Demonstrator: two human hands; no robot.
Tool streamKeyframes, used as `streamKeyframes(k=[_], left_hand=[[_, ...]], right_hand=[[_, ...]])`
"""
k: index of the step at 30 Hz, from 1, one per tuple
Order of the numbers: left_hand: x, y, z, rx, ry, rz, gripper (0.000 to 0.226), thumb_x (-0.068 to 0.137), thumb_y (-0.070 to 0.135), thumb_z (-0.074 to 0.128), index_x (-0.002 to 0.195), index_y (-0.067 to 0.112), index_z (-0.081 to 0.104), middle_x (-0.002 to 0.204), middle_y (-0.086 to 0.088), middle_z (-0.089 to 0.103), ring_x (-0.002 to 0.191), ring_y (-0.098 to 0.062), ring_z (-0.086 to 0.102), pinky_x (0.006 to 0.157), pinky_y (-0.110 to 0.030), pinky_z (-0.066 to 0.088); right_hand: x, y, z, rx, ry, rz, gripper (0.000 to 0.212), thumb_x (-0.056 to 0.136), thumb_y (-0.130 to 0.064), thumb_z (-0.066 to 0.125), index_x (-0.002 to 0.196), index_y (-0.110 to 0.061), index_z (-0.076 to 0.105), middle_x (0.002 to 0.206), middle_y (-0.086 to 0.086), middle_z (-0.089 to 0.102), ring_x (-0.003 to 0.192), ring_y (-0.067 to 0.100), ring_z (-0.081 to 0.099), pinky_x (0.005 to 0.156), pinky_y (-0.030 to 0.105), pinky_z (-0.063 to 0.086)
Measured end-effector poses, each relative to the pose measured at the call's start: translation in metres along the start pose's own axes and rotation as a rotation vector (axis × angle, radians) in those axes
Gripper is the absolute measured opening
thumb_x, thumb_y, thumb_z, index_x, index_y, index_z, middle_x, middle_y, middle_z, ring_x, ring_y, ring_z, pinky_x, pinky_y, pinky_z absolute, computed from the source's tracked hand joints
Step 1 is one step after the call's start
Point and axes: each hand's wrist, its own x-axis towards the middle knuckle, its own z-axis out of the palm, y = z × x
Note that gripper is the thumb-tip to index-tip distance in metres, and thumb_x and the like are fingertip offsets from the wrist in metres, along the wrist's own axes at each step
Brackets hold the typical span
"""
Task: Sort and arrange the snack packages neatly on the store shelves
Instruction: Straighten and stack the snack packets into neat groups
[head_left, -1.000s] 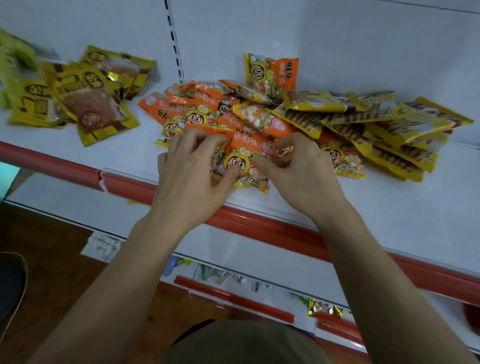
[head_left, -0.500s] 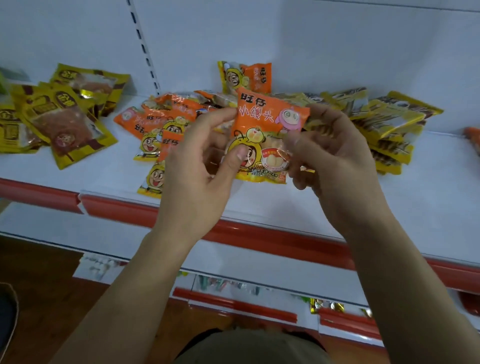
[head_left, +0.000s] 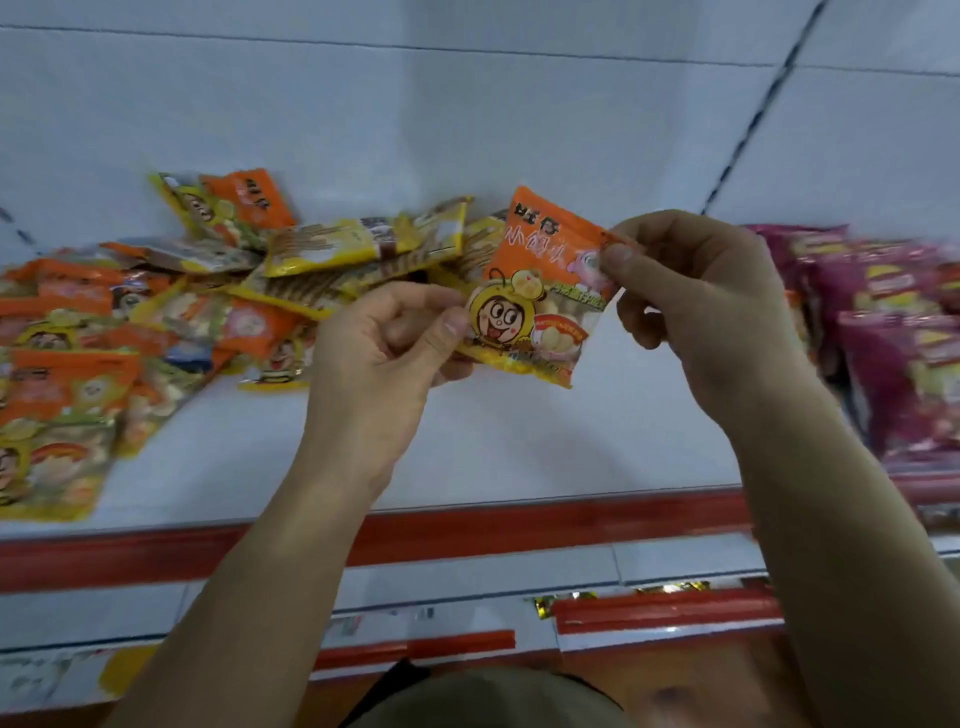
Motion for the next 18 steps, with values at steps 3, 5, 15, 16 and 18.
streamKeyframes(k=[3, 5, 15, 16, 18], left_hand=[[0.006, -0.004, 0.034, 0.119, 0.019, 0.028, 0.003, 0.095, 0.015, 0.067, 0.093, 0.015, 0.069, 0.076, 0.001, 0.076, 0.067, -0.016, 0.073, 0.063, -0.025, 0.058], [0.007, -0.003, 0.057, 0.132, 0.015, 0.030, 0.005, 0.093, 0.020, 0.068, 0.092, 0.015, 0.070, 0.076, 0.000, 0.076, 0.065, -0.016, 0.073, 0.062, -0.026, 0.058], [-0.001, -0.004, 0.164, -0.153, -0.142, -0.123, 0.055, 0.070, 0.023, 0.079, 0.120, 0.016, 0.059, 0.094, -0.007, 0.079, 0.086, -0.023, 0.076, 0.072, -0.034, 0.061], [-0.001, -0.005, 0.171, -0.130, -0.132, -0.116, 0.053, 0.069, 0.020, 0.080, 0.118, 0.019, 0.059, 0.094, -0.007, 0.079, 0.086, -0.022, 0.076, 0.071, -0.034, 0.061], [-0.002, -0.009, 0.178, -0.048, -0.123, -0.107, 0.050, 0.067, 0.020, 0.080, 0.113, 0.021, 0.060, 0.089, -0.006, 0.079, 0.083, -0.023, 0.077, 0.068, -0.035, 0.062]], right_hand=[[0.006, 0.002, -0.037, -0.121, 0.020, -0.012, 0.011, 0.097, -0.016, 0.065, 0.088, -0.011, 0.070, 0.068, -0.002, 0.068, 0.048, 0.016, 0.055, 0.045, 0.026, 0.041], [0.011, 0.004, -0.058, -0.179, 0.048, -0.038, 0.016, 0.098, -0.020, 0.065, 0.086, -0.012, 0.070, 0.061, -0.005, 0.067, 0.047, 0.014, 0.055, 0.044, 0.026, 0.042], [0.019, 0.017, -0.133, -0.007, 0.132, -0.015, 0.015, 0.098, -0.017, 0.066, 0.086, -0.008, 0.068, 0.068, 0.004, 0.073, 0.056, 0.017, 0.069, 0.052, 0.025, 0.055], [0.021, 0.021, -0.140, -0.017, 0.131, -0.022, 0.016, 0.098, -0.017, 0.066, 0.085, -0.009, 0.068, 0.068, 0.004, 0.073, 0.055, 0.018, 0.069, 0.052, 0.027, 0.054], [0.024, 0.030, -0.154, -0.085, 0.137, -0.054, 0.016, 0.096, -0.018, 0.069, 0.081, -0.013, 0.071, 0.065, 0.002, 0.072, 0.052, 0.015, 0.065, 0.051, 0.028, 0.051]])
